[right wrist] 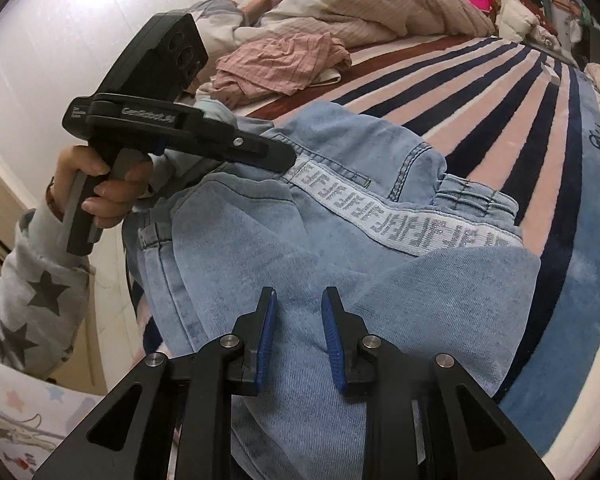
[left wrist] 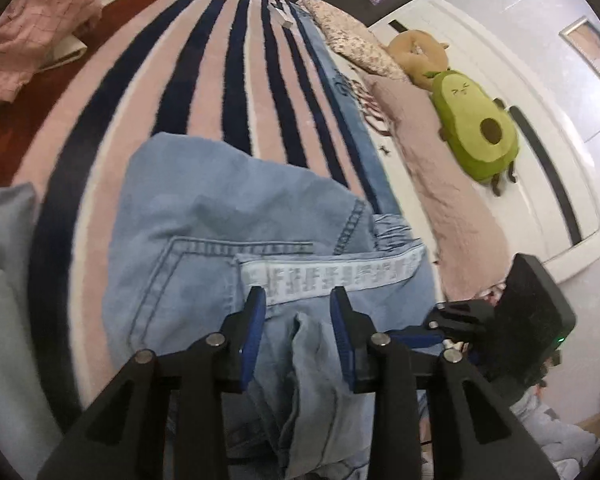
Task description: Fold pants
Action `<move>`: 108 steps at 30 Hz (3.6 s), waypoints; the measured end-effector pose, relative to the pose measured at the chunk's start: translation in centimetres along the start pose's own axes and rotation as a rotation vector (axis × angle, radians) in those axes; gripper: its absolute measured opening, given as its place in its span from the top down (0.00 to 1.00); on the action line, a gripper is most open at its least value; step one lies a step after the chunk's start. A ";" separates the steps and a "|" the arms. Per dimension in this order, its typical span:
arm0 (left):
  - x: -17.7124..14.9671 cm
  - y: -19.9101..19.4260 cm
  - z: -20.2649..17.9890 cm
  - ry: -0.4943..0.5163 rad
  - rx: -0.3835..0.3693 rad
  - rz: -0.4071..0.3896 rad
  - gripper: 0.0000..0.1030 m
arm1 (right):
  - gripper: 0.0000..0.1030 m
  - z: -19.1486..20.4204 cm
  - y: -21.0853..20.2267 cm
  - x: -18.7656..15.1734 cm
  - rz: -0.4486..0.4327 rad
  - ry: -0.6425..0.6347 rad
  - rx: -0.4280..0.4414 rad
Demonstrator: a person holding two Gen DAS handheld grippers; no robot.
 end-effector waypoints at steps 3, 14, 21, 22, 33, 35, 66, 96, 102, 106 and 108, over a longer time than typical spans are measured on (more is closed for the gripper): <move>-0.3 -0.1 0.4 -0.018 0.017 0.003 0.55 | 0.80 0.0 0.0 0.0 0.000 0.000 0.000; -0.6 0.1 0.3 -0.012 -0.053 0.020 0.55 | 0.80 -0.1 -0.1 0.0 -0.001 0.003 0.005; 0.9 1.5 -0.2 0.007 -0.061 0.060 0.97 | 0.80 0.0 0.0 0.1 0.000 0.004 0.002; 1.0 1.4 -0.4 0.023 -0.033 0.044 0.97 | 0.80 0.1 -0.1 0.1 -0.001 0.006 0.002; 3.9 1.2 0.8 -0.026 0.107 -0.052 0.97 | 0.72 4.1 0.7 0.0 0.032 -0.125 0.046; 3.7 1.6 1.1 -0.049 0.096 -0.042 0.97 | 0.72 3.9 0.9 -0.1 0.033 -0.111 0.061; -10.3 -1.2 -5.4 0.211 0.004 -0.025 0.95 | 0.68 2.6 -2.4 1.0 -0.090 -0.013 0.159; 0.5 -9.1 -3.7 0.071 -0.043 -0.325 0.97 | 0.64 -1.0 -5.0 -1.9 -0.119 0.071 0.075; -0.3 -9.0 -2.7 0.069 -0.020 -0.260 0.95 | 0.64 -1.9 -4.2 -2.4 -0.084 0.093 0.063; -0.3 -5.9 -1.1 0.008 -0.011 -0.167 0.64 | 0.64 -1.9 -4.3 -2.5 -0.093 0.100 0.071; -0.3 -4.6 -1.1 0.012 -0.020 -0.129 0.57 | 0.64 -1.8 -4.2 -2.6 -0.090 0.100 0.069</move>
Point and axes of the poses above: each gripper's, at about its wrist camera, not at the fingertips, and y roughly the way its jaws point, z to its left, x to its top, the point moved 6 cm from there along y, roughly the way its jaws point, and after that the axes turned 13 degrees about z, right-handed, at the moved point
